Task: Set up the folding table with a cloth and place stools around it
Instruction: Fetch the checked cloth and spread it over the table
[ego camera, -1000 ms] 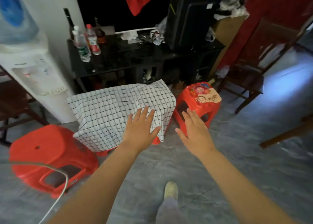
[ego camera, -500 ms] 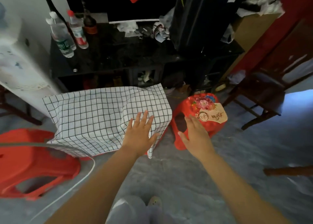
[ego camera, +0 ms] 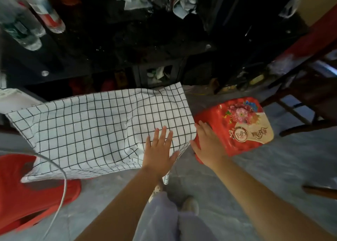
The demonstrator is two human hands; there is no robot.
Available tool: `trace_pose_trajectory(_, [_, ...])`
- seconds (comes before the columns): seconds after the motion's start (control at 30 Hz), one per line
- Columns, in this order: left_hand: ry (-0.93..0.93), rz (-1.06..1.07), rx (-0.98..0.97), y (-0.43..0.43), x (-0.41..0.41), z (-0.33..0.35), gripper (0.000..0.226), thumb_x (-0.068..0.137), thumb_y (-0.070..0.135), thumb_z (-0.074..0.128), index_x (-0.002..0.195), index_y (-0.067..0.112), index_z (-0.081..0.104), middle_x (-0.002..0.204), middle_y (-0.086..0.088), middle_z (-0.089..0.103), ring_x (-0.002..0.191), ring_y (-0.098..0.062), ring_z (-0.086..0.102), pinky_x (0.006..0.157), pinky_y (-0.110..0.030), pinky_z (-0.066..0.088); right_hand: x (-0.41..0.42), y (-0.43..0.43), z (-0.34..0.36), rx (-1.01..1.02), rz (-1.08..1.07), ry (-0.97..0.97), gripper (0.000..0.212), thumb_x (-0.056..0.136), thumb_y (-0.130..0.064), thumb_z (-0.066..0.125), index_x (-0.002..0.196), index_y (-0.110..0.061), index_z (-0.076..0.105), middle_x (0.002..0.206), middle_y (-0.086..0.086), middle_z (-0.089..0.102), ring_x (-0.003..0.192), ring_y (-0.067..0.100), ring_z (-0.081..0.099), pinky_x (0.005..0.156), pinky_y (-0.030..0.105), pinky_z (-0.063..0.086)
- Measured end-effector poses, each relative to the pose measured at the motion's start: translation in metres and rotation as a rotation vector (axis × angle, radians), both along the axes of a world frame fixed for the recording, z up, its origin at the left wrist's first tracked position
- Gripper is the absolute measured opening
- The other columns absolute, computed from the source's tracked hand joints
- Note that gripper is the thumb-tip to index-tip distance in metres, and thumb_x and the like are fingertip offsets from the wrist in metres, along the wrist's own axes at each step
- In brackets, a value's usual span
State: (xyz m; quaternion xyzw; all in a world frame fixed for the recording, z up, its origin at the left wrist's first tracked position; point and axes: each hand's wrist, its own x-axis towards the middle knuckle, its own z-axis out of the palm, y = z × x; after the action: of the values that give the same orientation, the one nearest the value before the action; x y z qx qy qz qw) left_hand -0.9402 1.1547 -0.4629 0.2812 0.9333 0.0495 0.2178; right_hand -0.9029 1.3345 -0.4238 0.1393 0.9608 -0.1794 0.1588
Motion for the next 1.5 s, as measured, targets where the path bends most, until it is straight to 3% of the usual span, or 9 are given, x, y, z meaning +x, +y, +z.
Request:
trace_pose_trajectory(0.23, [-0.062,0.037,-0.029,0.034,-0.038,-0.093,0.078,0.076,0.061,-0.014,0.144,0.022,-0.021,0.156,-0.005,-0.023,0.144,-0.027,-0.018,0.115,-0.05,-0.003,-0.054,0.037,-0.093,-0.013,0.033,-0.096,0.064,0.097,-0.037,0.044,0.151,-0.015,0.017,0.16,0.006,0.009,0.147,0.022,0.005,0.117,0.033,0.01])
trace_pose_trajectory(0.4, [-0.07,0.052,-0.065,0.062,-0.055,-0.144,0.07,0.096,0.057,0.016,0.15,0.021,-0.011,0.159,-0.005,-0.015,0.146,-0.027,-0.012,0.118,-0.05,0.003,-0.074,0.063,-0.155,-0.025,0.034,-0.155,0.064,0.097,-0.036,0.046,0.15,-0.013,0.019,0.16,0.008,0.01,0.147,0.024,0.008,0.117,0.036,0.015])
trace_pose_trajectory(0.67, [-0.065,0.142,-0.044,0.078,-0.06,-0.202,0.065,0.093,0.051,0.039,0.147,0.018,0.024,0.152,-0.006,0.025,0.136,-0.028,0.027,0.108,-0.047,0.032,-0.087,0.092,-0.221,-0.142,-0.086,-0.21,0.062,0.096,-0.033,0.047,0.149,-0.012,0.021,0.155,0.012,0.022,0.142,0.028,0.023,0.114,0.042,0.027])
trace_pose_trajectory(0.93, [0.0,0.173,-0.063,0.083,-0.06,-0.209,0.061,0.086,0.049,0.049,0.136,0.015,0.042,0.139,-0.009,0.043,0.121,-0.033,0.043,0.092,-0.049,0.044,-0.089,0.097,-0.236,-0.245,-0.141,-0.185,0.065,0.095,-0.027,0.05,0.15,-0.018,0.017,0.156,0.01,0.023,0.143,0.026,0.024,0.111,0.037,0.031])
trace_pose_trajectory(1.07, [0.036,0.171,-0.066,0.082,-0.058,-0.212,0.06,0.085,0.05,0.05,0.133,0.014,0.046,0.135,-0.01,0.046,0.117,-0.034,0.046,0.087,-0.05,0.045,-0.09,0.101,-0.238,-0.298,-0.25,-0.224,0.066,0.095,-0.025,0.051,0.15,-0.016,0.015,0.155,0.01,0.027,0.132,0.029,0.042,0.104,0.032,0.035])
trace_pose_trajectory(1.2, [0.049,0.204,-0.049,0.085,-0.055,-0.214,0.063,0.085,0.053,0.047,0.134,0.013,0.044,0.136,-0.011,0.045,0.119,-0.036,0.044,0.091,-0.052,0.044,-0.09,0.108,-0.232,-0.394,-0.345,-0.087,0.054,0.092,-0.015,0.053,0.143,-0.017,0.033,0.108,0.006,0.065,0.101,0.028,0.062,0.082,0.032,0.045])
trace_pose_trajectory(1.27, [0.043,0.226,-0.025,0.086,-0.053,-0.215,0.063,0.086,0.054,0.045,0.134,0.013,0.045,0.137,-0.011,0.045,0.12,-0.037,0.044,0.092,-0.054,0.043,-0.088,0.112,-0.227,-0.499,-0.335,-0.037,0.049,0.092,-0.012,0.052,0.138,-0.02,0.038,0.084,-0.004,0.062,0.082,0.022,0.063,0.07,0.033,0.046])
trace_pose_trajectory(1.4, [0.048,0.24,-0.005,0.086,-0.052,-0.216,0.065,0.086,0.056,0.037,0.135,0.013,0.044,0.139,-0.011,0.044,0.123,-0.037,0.042,0.095,-0.055,0.041,-0.079,0.124,-0.218,-0.597,-0.213,0.012,0.043,0.095,-0.007,0.043,0.132,-0.029,0.044,0.098,0.001,0.063,0.079,0.021,0.063,0.07,0.035,0.051])
trace_pose_trajectory(1.5, [0.015,0.257,-0.001,0.088,-0.051,-0.213,0.07,0.087,0.059,0.027,0.138,0.015,0.041,0.143,-0.009,0.04,0.128,-0.035,0.037,0.101,-0.054,0.036,-0.075,0.13,-0.217,-0.542,-0.085,0.035,0.044,0.093,-0.002,0.043,0.127,-0.028,0.053,0.108,-0.004,0.062,0.091,0.004,0.06,0.081,0.019,0.047])
